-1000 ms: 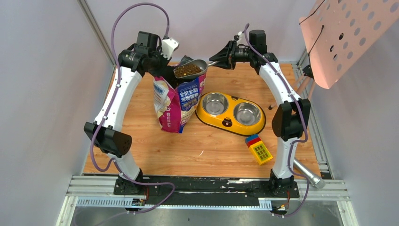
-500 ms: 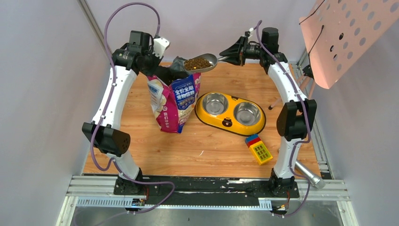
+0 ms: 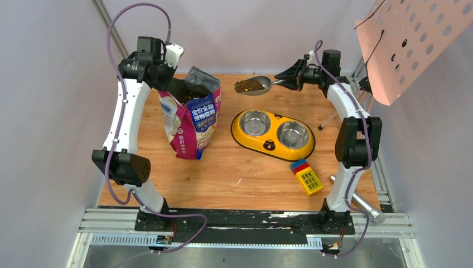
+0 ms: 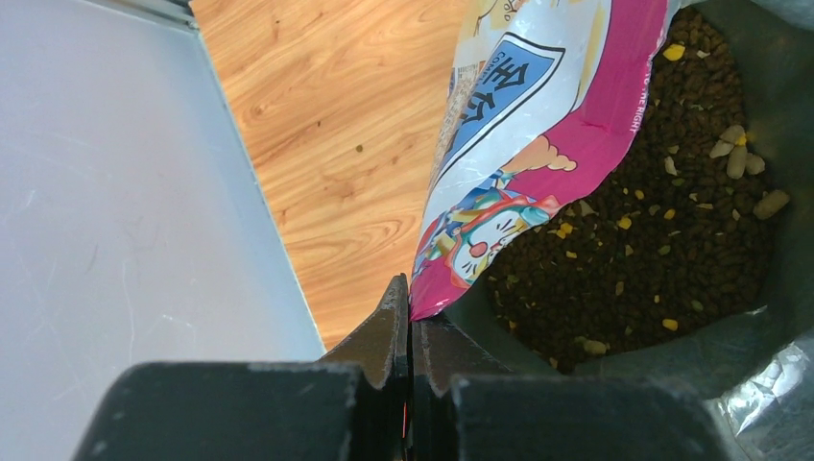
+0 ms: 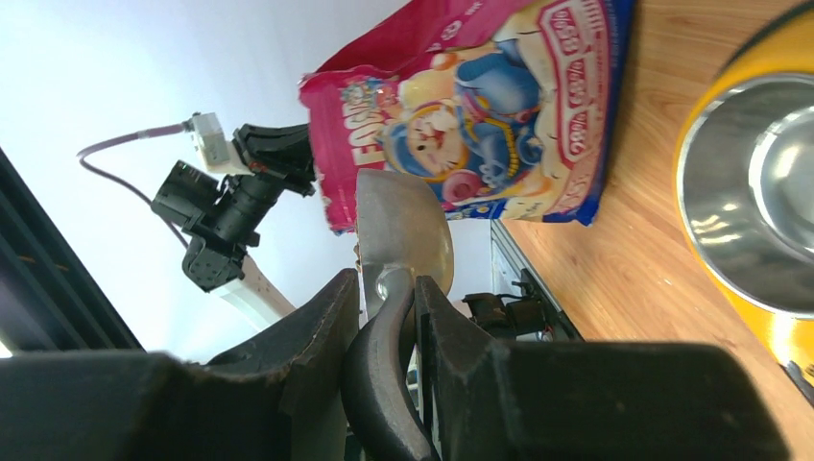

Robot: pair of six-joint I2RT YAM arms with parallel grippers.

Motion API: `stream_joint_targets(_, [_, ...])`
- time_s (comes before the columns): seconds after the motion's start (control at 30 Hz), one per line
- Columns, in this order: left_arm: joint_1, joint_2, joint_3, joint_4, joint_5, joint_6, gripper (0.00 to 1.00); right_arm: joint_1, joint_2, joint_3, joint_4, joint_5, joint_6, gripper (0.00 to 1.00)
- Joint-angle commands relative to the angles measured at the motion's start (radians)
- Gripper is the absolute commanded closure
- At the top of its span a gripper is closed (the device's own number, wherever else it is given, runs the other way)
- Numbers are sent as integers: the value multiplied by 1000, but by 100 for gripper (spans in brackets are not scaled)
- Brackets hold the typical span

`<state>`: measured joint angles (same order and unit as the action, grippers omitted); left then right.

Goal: Serve the pet food

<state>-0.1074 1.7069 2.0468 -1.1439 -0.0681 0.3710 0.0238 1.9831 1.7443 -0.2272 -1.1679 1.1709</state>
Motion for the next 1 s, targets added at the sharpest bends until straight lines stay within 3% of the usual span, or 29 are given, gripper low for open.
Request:
stream_joint_targets(0.0, [25, -134, 20, 139, -71, 28, 100, -43, -60, -71, 124, -68, -13, 100])
stream_joint_targets(0.47, [38, -148, 7, 140, -70, 19, 100, -87, 2, -140, 119, -85, -185, 100])
stream_joint_targets(0.97, [41, -173, -25, 144, -59, -1, 100, -113, 33, -159, -104, 26, -574, 100])
